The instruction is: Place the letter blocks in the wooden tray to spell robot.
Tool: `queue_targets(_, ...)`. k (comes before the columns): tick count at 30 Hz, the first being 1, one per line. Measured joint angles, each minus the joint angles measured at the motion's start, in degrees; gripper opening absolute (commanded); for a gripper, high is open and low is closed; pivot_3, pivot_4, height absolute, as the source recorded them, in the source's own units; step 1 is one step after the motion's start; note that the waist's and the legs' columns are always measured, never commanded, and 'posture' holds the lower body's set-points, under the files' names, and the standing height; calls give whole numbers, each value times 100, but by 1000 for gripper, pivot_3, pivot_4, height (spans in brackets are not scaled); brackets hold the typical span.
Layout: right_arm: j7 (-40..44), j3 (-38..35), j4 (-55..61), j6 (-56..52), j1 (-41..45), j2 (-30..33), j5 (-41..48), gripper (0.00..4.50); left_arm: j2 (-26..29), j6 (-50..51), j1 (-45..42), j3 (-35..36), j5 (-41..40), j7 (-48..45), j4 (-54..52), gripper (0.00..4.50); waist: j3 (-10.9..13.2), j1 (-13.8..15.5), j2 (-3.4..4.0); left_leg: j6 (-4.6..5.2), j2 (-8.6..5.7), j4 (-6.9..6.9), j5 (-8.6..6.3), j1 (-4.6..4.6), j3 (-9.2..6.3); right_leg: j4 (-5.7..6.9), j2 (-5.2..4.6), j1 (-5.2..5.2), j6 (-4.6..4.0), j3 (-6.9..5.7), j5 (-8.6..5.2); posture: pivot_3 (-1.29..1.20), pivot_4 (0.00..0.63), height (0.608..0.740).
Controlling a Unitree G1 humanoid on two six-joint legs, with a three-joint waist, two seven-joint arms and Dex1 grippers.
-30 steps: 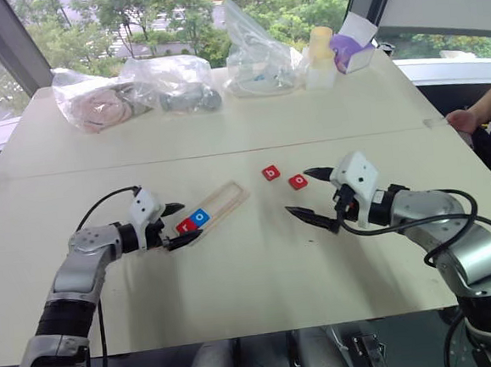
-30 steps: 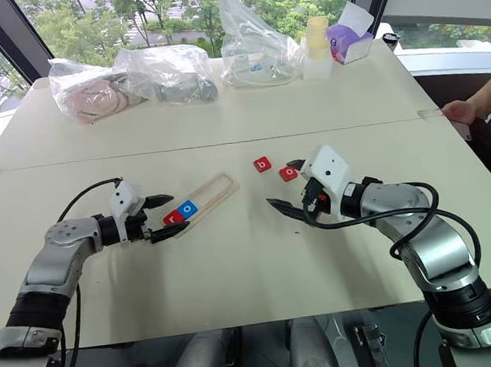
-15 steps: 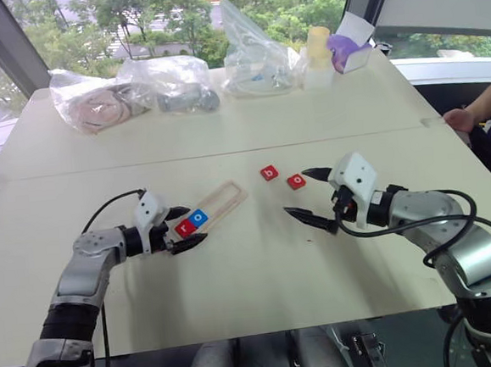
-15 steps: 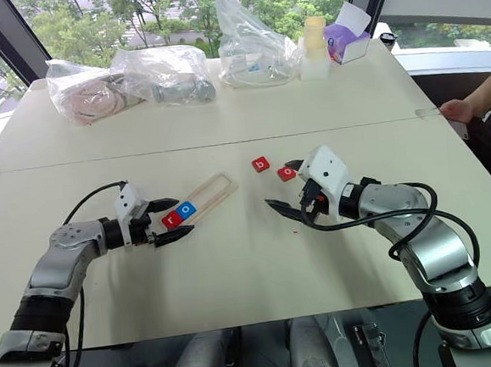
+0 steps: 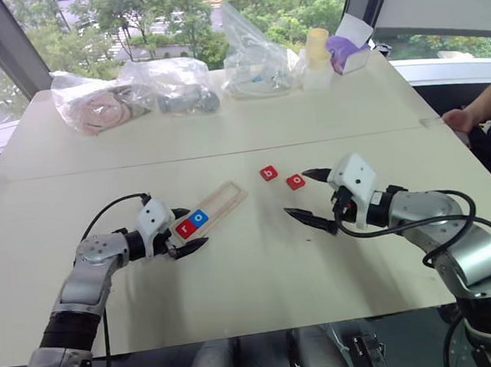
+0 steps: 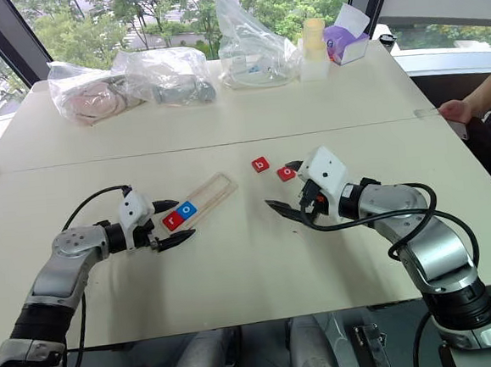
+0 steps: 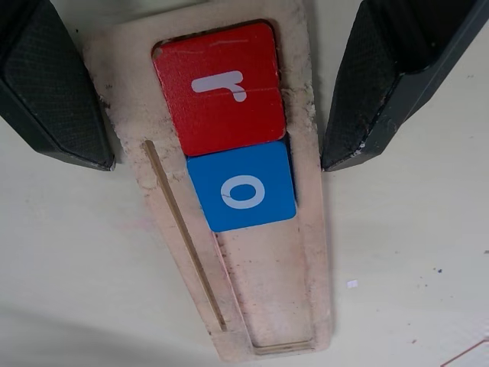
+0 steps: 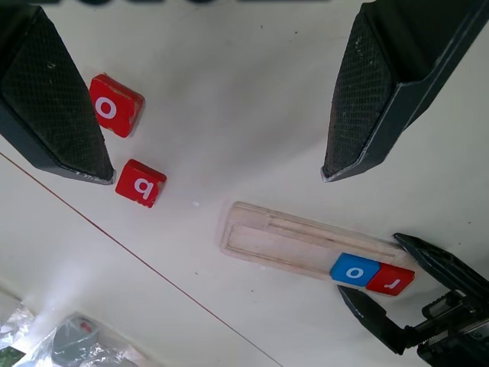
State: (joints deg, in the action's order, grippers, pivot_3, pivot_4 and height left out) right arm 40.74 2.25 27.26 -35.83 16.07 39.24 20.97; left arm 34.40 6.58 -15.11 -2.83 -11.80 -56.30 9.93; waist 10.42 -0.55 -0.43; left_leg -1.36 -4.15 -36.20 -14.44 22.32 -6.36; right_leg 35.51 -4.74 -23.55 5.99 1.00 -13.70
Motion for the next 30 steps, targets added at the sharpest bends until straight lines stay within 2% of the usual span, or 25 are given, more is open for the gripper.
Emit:
queue_targets(11, 0, 72, 0, 0, 4, 0, -2, 4470, -20, 39, 85, 0, -9, 138, 14, 4500, -22, -5, 23, 0, 0, -5, 1, -8, 0, 4, 4, 8, -2, 0, 0, 0, 150, 740)
queue_targets(15, 2, 84, 0, 0, 10, 0, -4, 4500, -21, 36, 105, -34, -34, 114, 19, 3257, -27, -8, 29, 0, 1, -4, 1, -13, 0, 6, 3, 12, -2, 0, 0, 0, 150, 740)
queue_targets(16, 4, 86, 0, 1, 13, 0, -5, 4500, -20, 36, 104, -34, -34, 118, 24, 3150, -27, -8, 29, -1, 2, -4, 1, -15, 0, 7, 4, 12, -3, 0, 0, 0, 150, 740)
queue_targets(26, 42, 86, 0, 0, 19, 19, -4, 4500, -17, 11, 136, -60, -34, 30, -64, 3150, -28, -12, 29, -1, 3, -3, 1, -17, 0, 6, 4, 13, -4, 2, 1, 0, 150, 740)
queue_targets(30, 97, 86, -3, 0, 24, 89, -6, 4500, 106, 34, 417, -163, -105, -305, -553, 3150, -28, -9, 29, 0, 1, 4, 0, -9, 3, -2, 0, 8, -3, 3, 0, 0, 150, 740)
